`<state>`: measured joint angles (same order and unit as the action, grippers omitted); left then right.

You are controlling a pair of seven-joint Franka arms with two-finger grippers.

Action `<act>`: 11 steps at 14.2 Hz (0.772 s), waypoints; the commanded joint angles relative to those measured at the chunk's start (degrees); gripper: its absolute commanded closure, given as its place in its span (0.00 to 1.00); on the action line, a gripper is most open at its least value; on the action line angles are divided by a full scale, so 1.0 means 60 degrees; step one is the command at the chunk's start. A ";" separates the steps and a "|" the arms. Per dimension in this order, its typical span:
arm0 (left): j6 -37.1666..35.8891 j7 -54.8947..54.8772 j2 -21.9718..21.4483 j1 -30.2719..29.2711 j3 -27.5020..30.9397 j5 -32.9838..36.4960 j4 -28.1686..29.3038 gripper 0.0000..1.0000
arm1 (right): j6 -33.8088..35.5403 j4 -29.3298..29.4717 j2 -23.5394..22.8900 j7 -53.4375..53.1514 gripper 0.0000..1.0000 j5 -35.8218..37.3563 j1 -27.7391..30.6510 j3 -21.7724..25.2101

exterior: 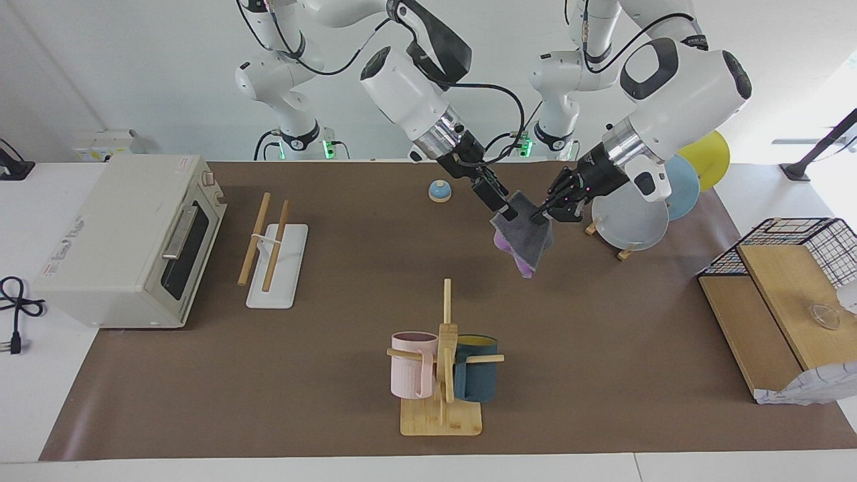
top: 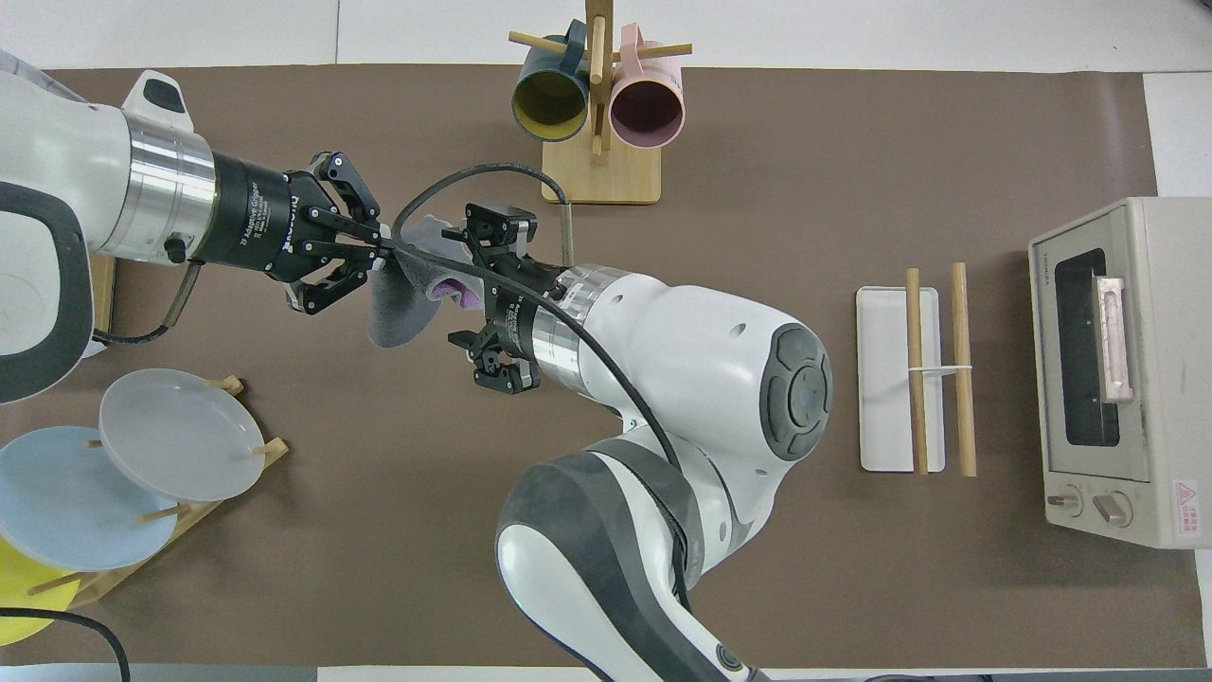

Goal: Fold towel and hang on rack
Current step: 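Grasp the towel with the right gripper beside the left gripper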

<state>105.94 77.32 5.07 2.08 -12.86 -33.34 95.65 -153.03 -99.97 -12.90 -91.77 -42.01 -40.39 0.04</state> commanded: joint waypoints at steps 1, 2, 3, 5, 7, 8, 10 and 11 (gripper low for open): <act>0.0170 0.0107 -0.0260 0.0107 0.0092 -0.0273 0.0274 1.00 | -0.0115 0.0211 -0.0180 0.0310 0.00 -0.0235 0.0037 -0.0066; 0.0170 0.0107 -0.0260 0.0107 0.0092 -0.0288 0.0274 1.00 | -0.0115 0.0226 -0.0180 0.0310 0.00 -0.0235 -0.0007 -0.0066; 0.0170 0.0122 -0.0260 0.0107 0.0092 -0.0302 0.0274 1.00 | -0.0130 0.0226 -0.0180 0.0310 0.06 -0.0235 -0.0022 -0.0066; 0.0185 0.0122 -0.0260 0.0107 0.0092 -0.0302 0.0274 1.00 | -0.0130 0.0226 -0.0180 0.0325 0.11 -0.0235 -0.0051 -0.0066; 0.0200 0.0224 -0.0245 0.0107 0.0092 -0.0317 0.0274 1.00 | -0.0115 0.0211 -0.0180 0.0514 0.34 -0.0235 -0.0051 -0.0066; 0.0200 0.0224 -0.0260 0.0107 0.0092 -0.0317 0.0274 1.00 | -0.0115 0.0211 -0.0180 0.0515 0.48 -0.0235 -0.0051 -0.0066; 0.0200 0.0239 -0.0260 0.0107 0.0077 -0.0317 0.0274 1.00 | -0.0115 0.0197 -0.0180 0.0544 0.81 -0.0235 -0.0051 -0.0066; 0.0200 0.0254 -0.0260 0.0107 0.0077 -0.0317 0.0274 1.00 | -0.0115 0.0211 -0.0180 0.0602 1.00 -0.0235 -0.0051 -0.0066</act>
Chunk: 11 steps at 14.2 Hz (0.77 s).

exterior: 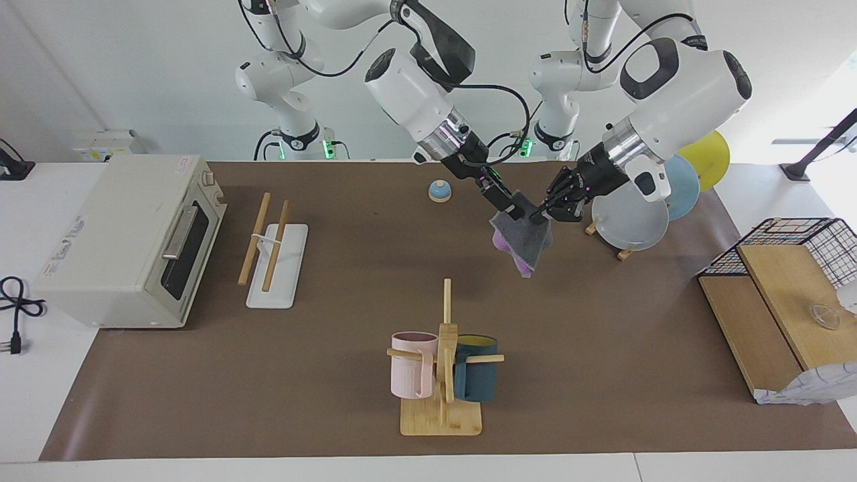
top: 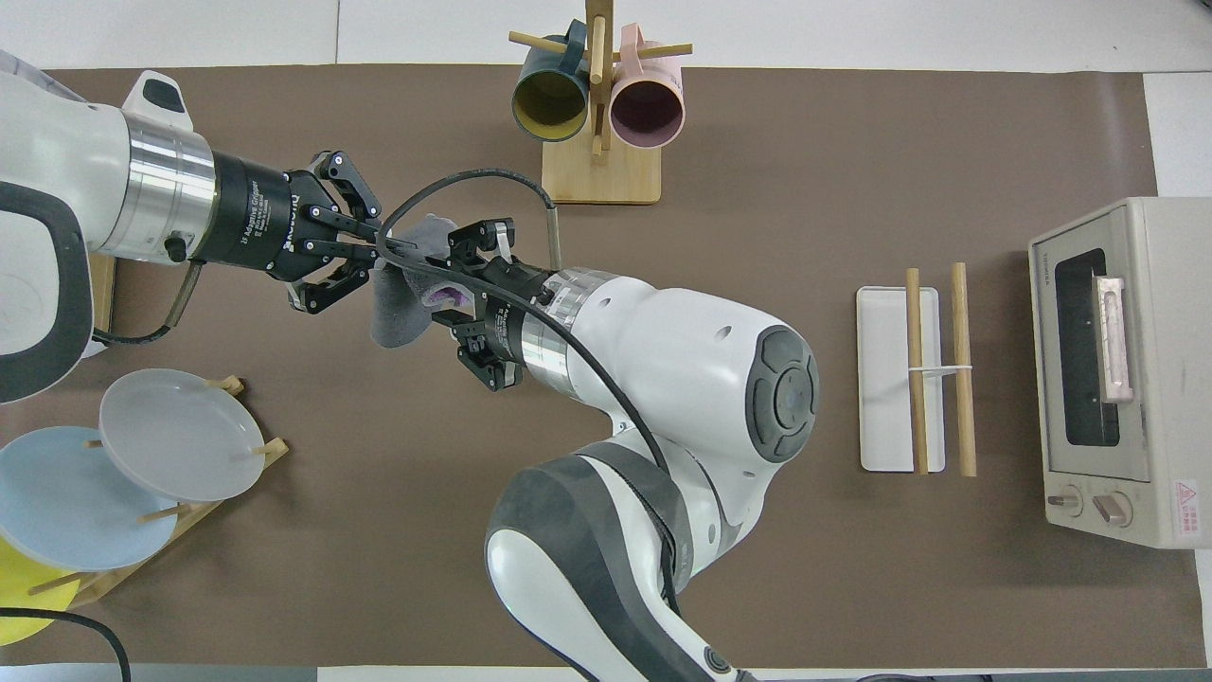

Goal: Fold towel and hang on rack
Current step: 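Grasp the towel with the right gripper beside the left gripper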

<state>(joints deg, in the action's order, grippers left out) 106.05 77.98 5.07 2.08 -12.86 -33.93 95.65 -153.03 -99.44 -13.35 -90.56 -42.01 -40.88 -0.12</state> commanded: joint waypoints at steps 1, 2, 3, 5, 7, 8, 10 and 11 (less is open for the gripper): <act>0.0181 0.0143 -0.0260 0.0107 0.0077 -0.0219 0.0259 1.00 | -0.0115 0.0093 -0.0090 0.0619 1.00 -0.0221 0.0031 -0.0038; 0.0181 0.0172 -0.0260 0.0107 0.0077 -0.0219 0.0274 1.00 | -0.0115 0.0064 -0.0089 0.0867 1.00 -0.0221 0.0031 -0.0038; 0.0181 0.0186 -0.0260 0.0150 0.0092 -0.0219 0.0259 1.00 | -0.0115 0.0064 -0.0075 0.0957 1.00 -0.0235 0.0016 -0.0038; 0.0181 0.0201 -0.0260 0.0165 0.0092 -0.0219 0.0259 1.00 | -0.0071 0.0064 -0.0075 0.1017 1.00 -0.0235 0.0031 -0.0038; 0.0181 0.0216 -0.0260 0.0165 0.0092 -0.0219 0.0274 1.00 | -0.0071 0.0035 -0.0060 0.1031 1.00 -0.0221 0.0031 -0.0038; 0.0181 0.0259 -0.0260 0.0165 0.0092 -0.0219 0.0274 1.00 | -0.0071 0.0020 -0.0060 0.1046 1.00 -0.0221 0.0031 -0.0038; 0.0152 0.0216 -0.0274 0.0165 0.0077 -0.0205 0.0274 1.00 | -0.0071 0.0005 -0.0060 0.1046 1.00 -0.0221 0.0031 -0.0023; 0.0152 0.0172 -0.0289 0.0165 0.0077 -0.0205 0.0288 0.97 | -0.0071 0.0005 -0.0060 0.1046 1.00 -0.0235 0.0031 -0.0038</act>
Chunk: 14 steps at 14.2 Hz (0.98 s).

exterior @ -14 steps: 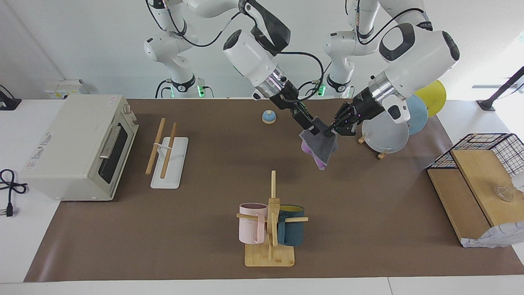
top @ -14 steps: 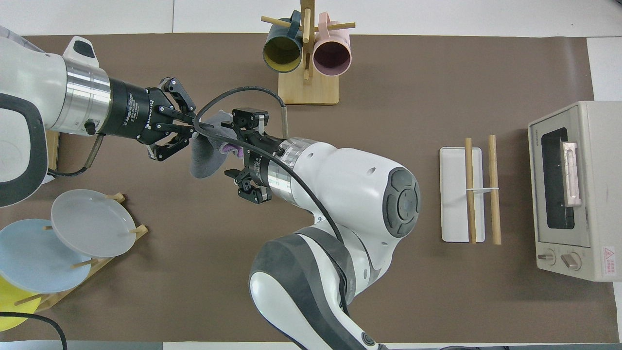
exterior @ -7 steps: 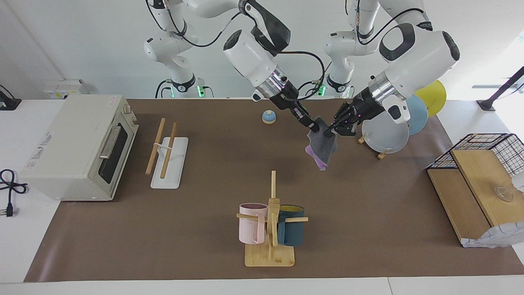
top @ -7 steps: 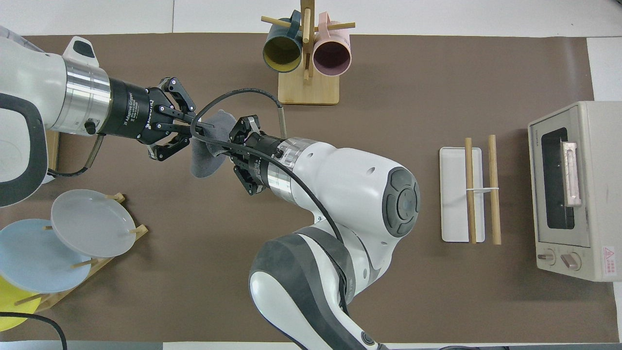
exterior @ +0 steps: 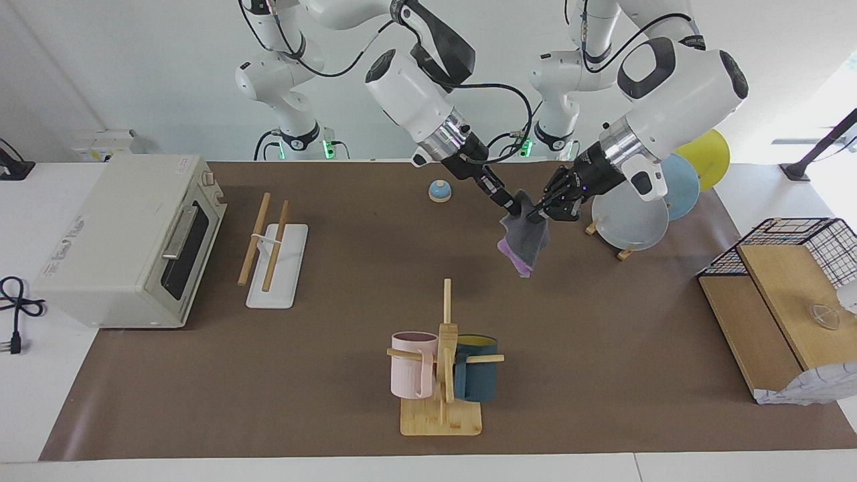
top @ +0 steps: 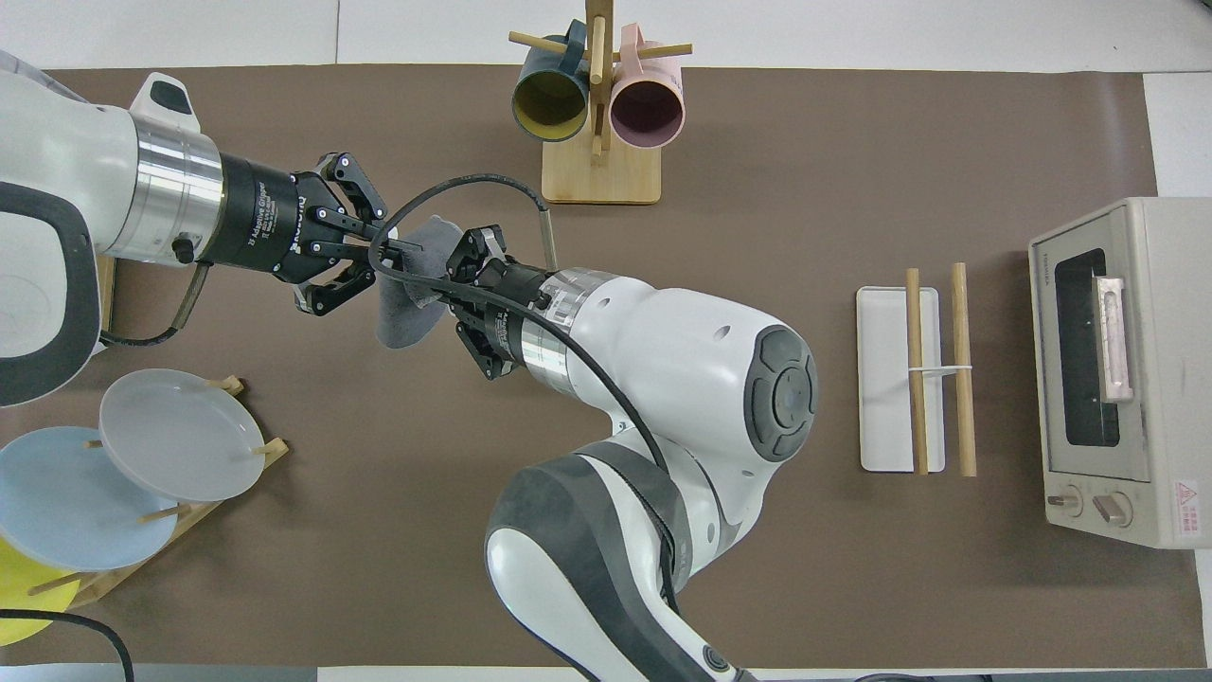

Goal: Fold towel and hang on rack

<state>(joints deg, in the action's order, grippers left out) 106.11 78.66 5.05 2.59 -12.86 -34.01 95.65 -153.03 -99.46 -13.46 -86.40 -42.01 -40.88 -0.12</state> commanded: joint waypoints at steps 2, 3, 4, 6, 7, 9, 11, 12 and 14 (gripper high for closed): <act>0.0142 -0.0029 -0.0328 0.0081 0.0077 -0.0176 0.0420 0.00 | -0.0028 -0.0035 -0.0012 0.0424 1.00 -0.0220 0.0031 -0.0023; 0.0142 -0.0146 -0.0372 0.0096 0.0077 -0.0176 0.0493 0.00 | 0.0016 -0.0050 0.0002 0.0584 1.00 -0.0220 0.0031 -0.0023; 0.0142 -0.0205 -0.0387 0.0096 0.0077 -0.0176 0.0508 0.00 | 0.0046 -0.0151 0.0032 0.0861 1.00 -0.0220 0.0031 -0.0023; 0.0142 -0.0220 -0.0387 0.0096 0.0092 -0.0176 0.0523 0.00 | 0.0438 -0.0356 0.0148 0.2073 1.00 -0.0119 0.0031 -0.0009; 0.0142 -0.0220 -0.0387 0.0096 0.0092 -0.0176 0.0523 0.00 | 0.0920 -0.0386 0.0207 0.2791 1.00 -0.0060 0.0060 0.0006; 0.0142 -0.0220 -0.0387 0.0081 0.0092 -0.0176 0.0552 0.00 | 0.1494 -0.0503 0.0324 0.3920 1.00 0.0304 0.0118 0.0035; 0.0172 -0.0642 -0.0489 0.0009 0.0106 -0.0161 0.0727 0.00 | 0.1875 -0.0926 0.0529 0.4960 1.00 0.1152 0.0162 0.0050; 0.0186 -0.1094 -0.0577 -0.0050 0.0121 -0.0161 0.0902 0.00 | 0.2239 -0.1016 0.0617 0.5473 1.00 0.1519 0.0278 0.0050; 0.0128 -0.2337 -0.0782 -0.0196 0.0179 -0.0132 0.1312 0.00 | 0.3307 -0.0987 0.0705 0.6688 1.00 0.2746 0.0585 0.0050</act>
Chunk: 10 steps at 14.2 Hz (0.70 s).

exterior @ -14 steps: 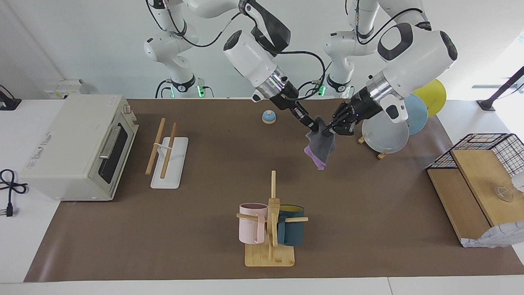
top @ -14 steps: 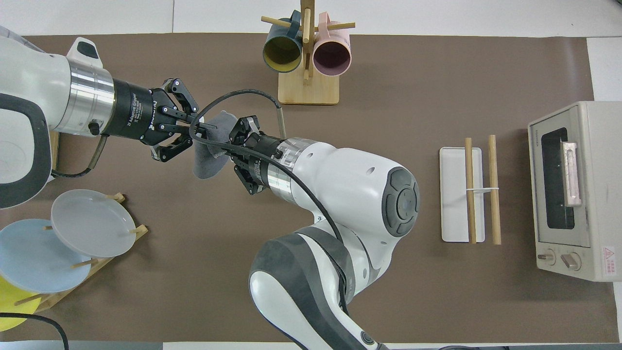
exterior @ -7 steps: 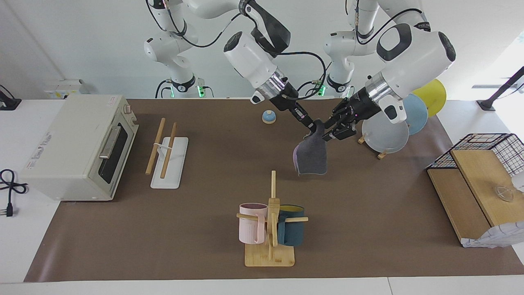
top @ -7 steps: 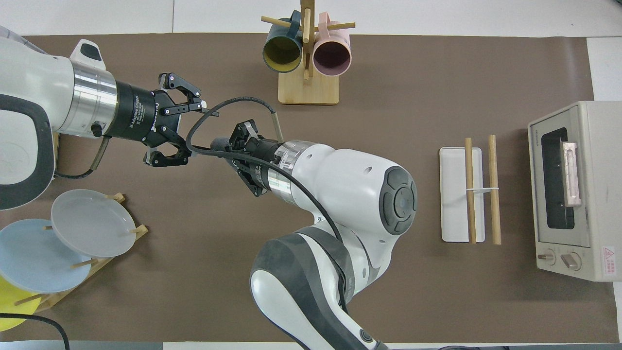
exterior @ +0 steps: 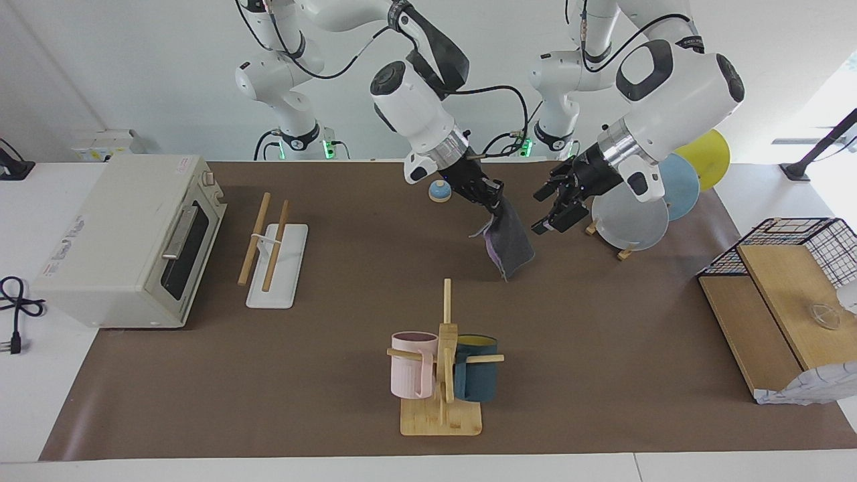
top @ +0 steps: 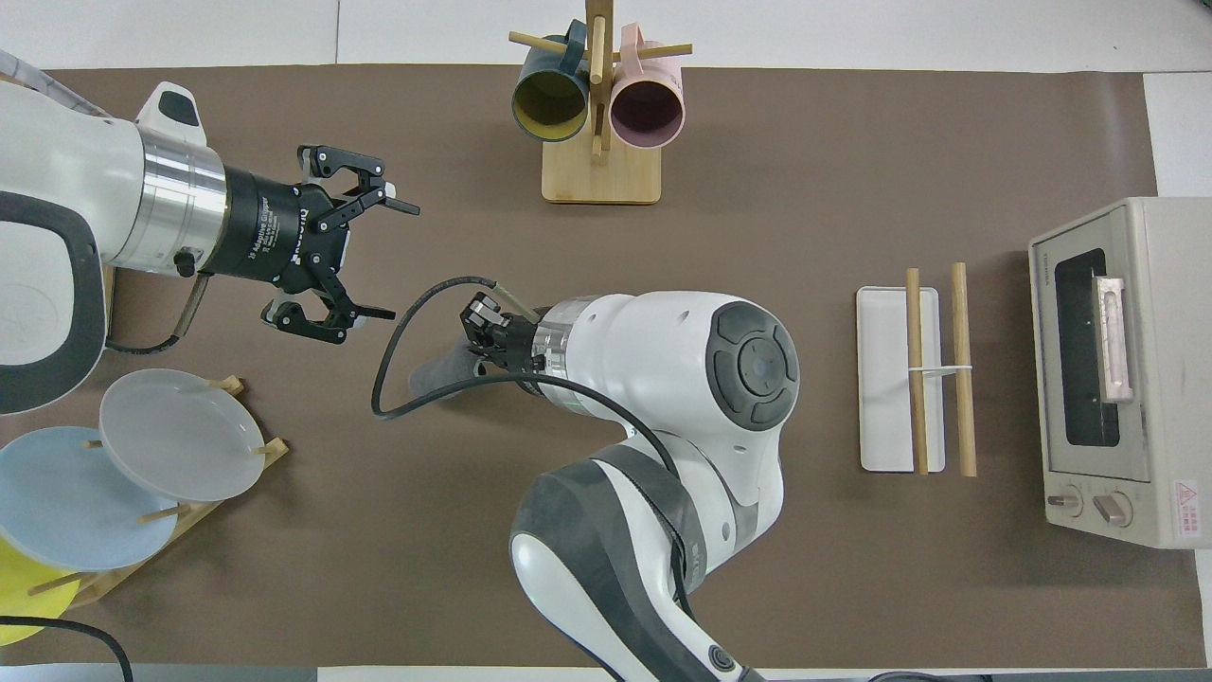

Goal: Fold towel and hang on rack

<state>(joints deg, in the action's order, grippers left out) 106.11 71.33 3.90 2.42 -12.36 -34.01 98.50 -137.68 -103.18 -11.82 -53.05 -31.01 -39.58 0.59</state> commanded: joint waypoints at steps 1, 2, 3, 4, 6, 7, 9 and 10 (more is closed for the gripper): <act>0.0128 -0.1744 -0.0692 -0.0358 0.0112 -0.0074 0.1014 0.00 | 0.1160 -0.0323 0.0461 0.1746 1.00 0.1601 0.0588 -0.0084; 0.0128 -0.2374 -0.0780 -0.0563 0.0112 -0.0044 0.1218 0.00 | 0.1381 -0.0309 0.0461 0.2100 1.00 0.1898 0.0678 -0.0084; 0.0099 -0.3033 -0.0897 -0.0768 0.0112 -0.0001 0.1380 0.00 | 0.1456 -0.0323 0.0475 0.2278 1.00 0.1945 0.0707 -0.0070; 0.0055 -0.3750 -0.0928 -0.0958 0.0112 0.0029 0.1454 0.00 | 0.1573 -0.0323 0.0476 0.2468 1.00 0.2235 0.0766 -0.0055; 0.0040 -0.4807 -0.0928 -0.1149 0.0112 0.0612 0.1513 0.00 | 0.2317 -0.0134 0.0476 0.2849 1.00 0.3418 0.1117 -0.0070; 0.0040 -0.5378 -0.0913 -0.1194 0.0112 0.0905 0.1528 0.00 | 0.2712 -0.0060 0.0476 0.3010 1.00 0.3860 0.1219 -0.0055; 0.0069 -0.6753 -0.0899 -0.1325 0.0112 0.1432 0.1543 0.00 | 0.3372 -0.0074 0.0592 0.3420 1.00 0.4578 0.1497 -0.0055; 0.0055 -0.7399 -0.0855 -0.1442 0.0112 0.1783 0.1528 0.00 | 0.3593 -0.0074 0.0651 0.3640 1.00 0.4785 0.1760 -0.0055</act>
<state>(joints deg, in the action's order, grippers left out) 106.06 34.35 0.28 -4.84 -11.50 -26.62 105.83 -119.22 -103.32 -9.49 -34.58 -5.46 -31.70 0.71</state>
